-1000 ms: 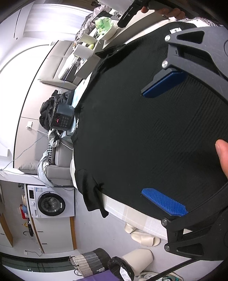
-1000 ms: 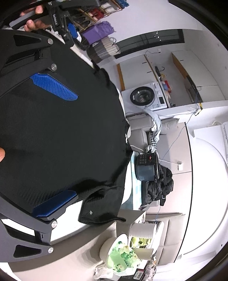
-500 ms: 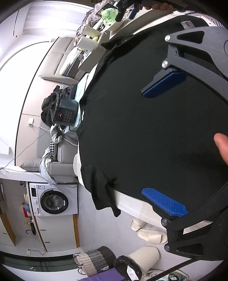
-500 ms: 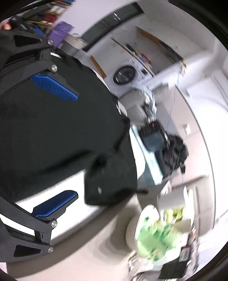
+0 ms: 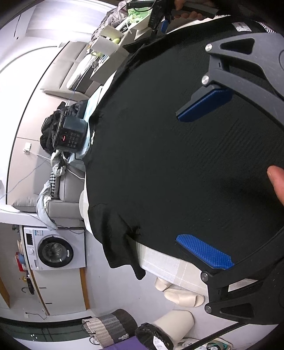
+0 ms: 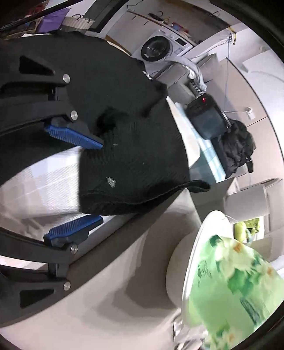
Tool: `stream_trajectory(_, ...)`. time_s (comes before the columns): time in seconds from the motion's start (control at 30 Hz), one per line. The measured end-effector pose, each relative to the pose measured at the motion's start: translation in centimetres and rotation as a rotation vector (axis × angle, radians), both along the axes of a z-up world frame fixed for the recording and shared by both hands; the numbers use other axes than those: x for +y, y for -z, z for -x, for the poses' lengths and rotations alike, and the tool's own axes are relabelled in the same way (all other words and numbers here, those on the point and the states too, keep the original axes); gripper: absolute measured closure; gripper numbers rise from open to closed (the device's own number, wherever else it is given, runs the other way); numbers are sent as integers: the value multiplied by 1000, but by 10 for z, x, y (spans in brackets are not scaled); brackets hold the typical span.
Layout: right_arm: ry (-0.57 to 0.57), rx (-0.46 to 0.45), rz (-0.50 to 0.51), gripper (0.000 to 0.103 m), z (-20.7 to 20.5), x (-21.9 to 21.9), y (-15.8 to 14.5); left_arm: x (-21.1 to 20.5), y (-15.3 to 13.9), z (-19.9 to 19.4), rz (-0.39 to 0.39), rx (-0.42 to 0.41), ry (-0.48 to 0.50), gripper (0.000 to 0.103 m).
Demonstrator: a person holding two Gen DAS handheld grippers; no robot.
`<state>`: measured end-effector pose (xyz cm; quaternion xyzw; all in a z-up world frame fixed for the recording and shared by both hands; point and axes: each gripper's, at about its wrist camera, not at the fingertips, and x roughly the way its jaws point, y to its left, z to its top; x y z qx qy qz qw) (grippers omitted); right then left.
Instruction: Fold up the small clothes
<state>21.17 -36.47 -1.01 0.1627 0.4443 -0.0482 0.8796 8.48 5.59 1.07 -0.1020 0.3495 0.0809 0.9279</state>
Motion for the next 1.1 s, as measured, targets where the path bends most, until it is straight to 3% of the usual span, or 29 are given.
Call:
stream_trajectory(0.13,-3,44,50,63,-5,3,10,16,4,-7,20,8,-32,1)
stream_trajectory(0.23,5,47,109,82,-9,2,10,26,9,-13,25,18,-50,1)
stream_trajectory(0.27,8,47,111,93,-8,0,10,29,11,-16,25,20,-55,1)
stream_trajectory(0.3,4,48,102,95,-8,-1,11,31,12,-18,27,20,-58,1)
stream_trajectory(0.57,-56,-102,38,96,3,-2,-27,40,19,-32,35,42,-66,1)
stream_trajectory(0.8,-89,-191,0,96,-16,-1,-69,35,16,-41,5,46,-44,1)
stream_trajectory(0.93,-123,-238,-37,96,-29,6,-87,54,19,-45,34,77,-120,1)
stream_trajectory(1.1,-187,-246,-51,96,-39,23,-90,112,23,-38,168,36,-306,2)
